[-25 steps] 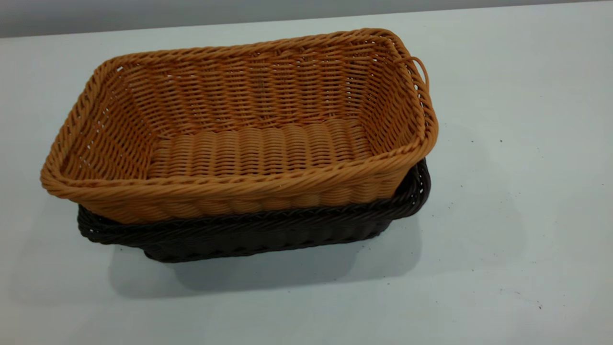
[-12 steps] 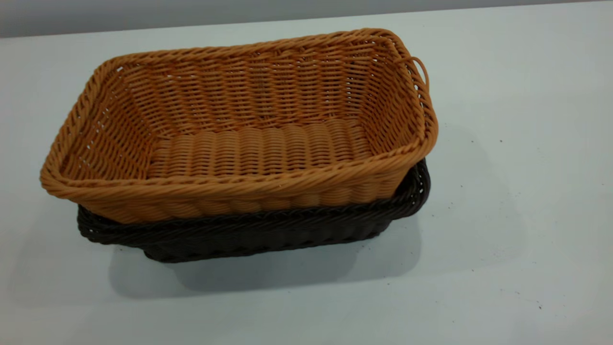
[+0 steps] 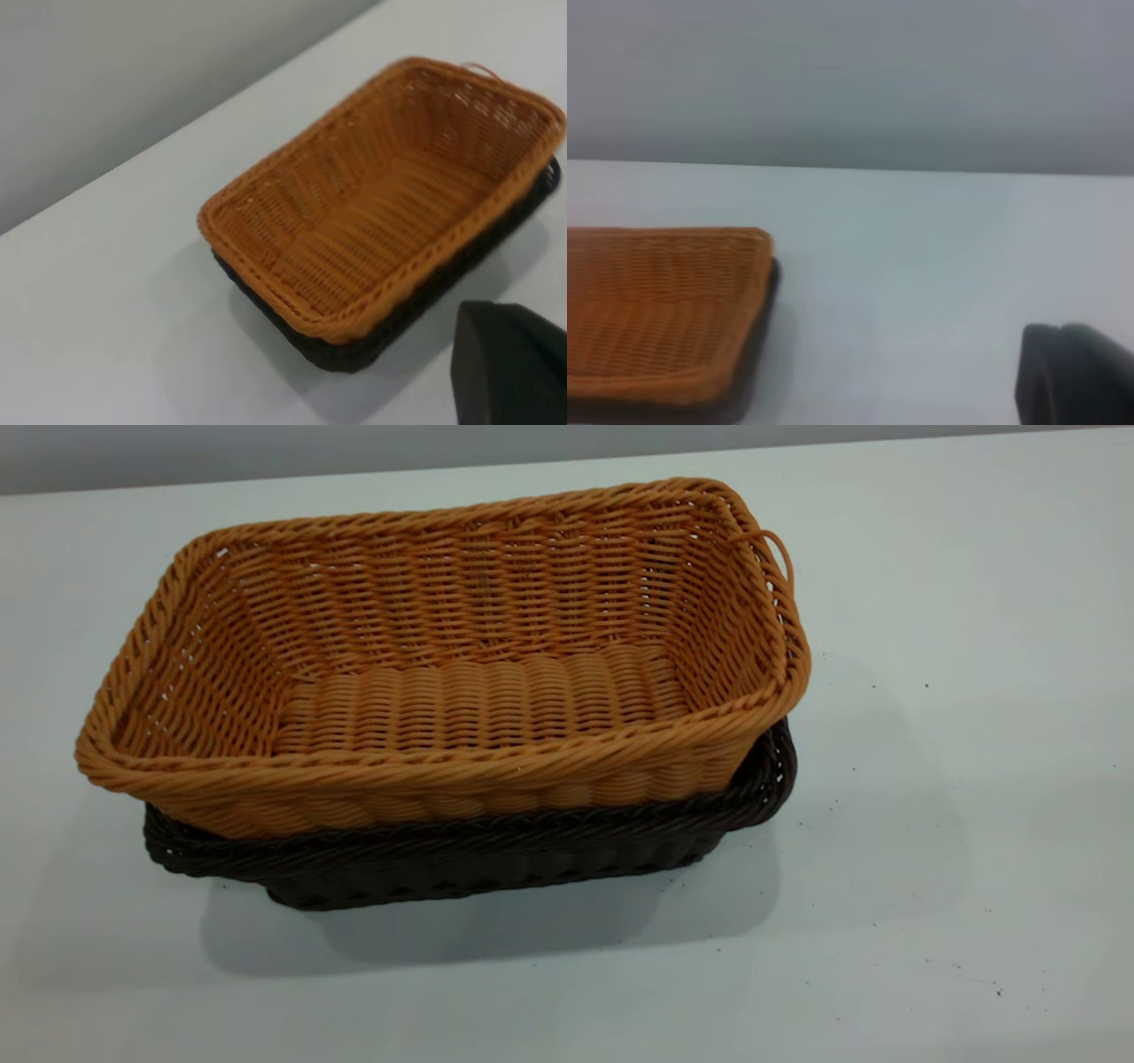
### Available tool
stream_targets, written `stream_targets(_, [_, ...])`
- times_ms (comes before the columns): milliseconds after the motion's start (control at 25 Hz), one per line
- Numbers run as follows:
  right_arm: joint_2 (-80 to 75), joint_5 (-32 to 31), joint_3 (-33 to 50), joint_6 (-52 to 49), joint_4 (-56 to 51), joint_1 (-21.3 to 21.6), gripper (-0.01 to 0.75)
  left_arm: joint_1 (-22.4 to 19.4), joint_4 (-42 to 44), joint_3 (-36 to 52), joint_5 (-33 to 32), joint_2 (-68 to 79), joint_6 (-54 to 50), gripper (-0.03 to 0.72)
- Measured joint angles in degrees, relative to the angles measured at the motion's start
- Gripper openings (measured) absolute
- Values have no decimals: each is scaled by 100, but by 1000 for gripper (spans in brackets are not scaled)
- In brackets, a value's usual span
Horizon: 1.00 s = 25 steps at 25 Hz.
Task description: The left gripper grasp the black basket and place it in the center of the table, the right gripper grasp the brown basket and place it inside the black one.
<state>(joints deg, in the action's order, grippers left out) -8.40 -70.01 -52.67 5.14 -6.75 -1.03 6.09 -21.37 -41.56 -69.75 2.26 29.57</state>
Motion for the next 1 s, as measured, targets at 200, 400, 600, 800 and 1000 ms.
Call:
stream_targets(200, [426, 2, 469, -139, 80, 384, 3, -642, -37, 20, 34, -231, -183, -1])
stream_targets(400, [632, 7, 968, -580, 469, 398, 3, -721, 289, 205, 78, -231, -773, -1])
stream_targets(600, [832, 217, 1292, -1005, 1005, 398, 3, -695, 744, 496, 316, -226, -1696, -1])
stream_targets(800, [845, 363, 1714, -1076, 1153, 387, 3, -500, 1180, 777, 360, -224, -2396, -1])
stream_targets(1000, [840, 671, 2083, -1098, 977, 387, 3, -469, 1381, 958, 431, -224, -2417, -1])
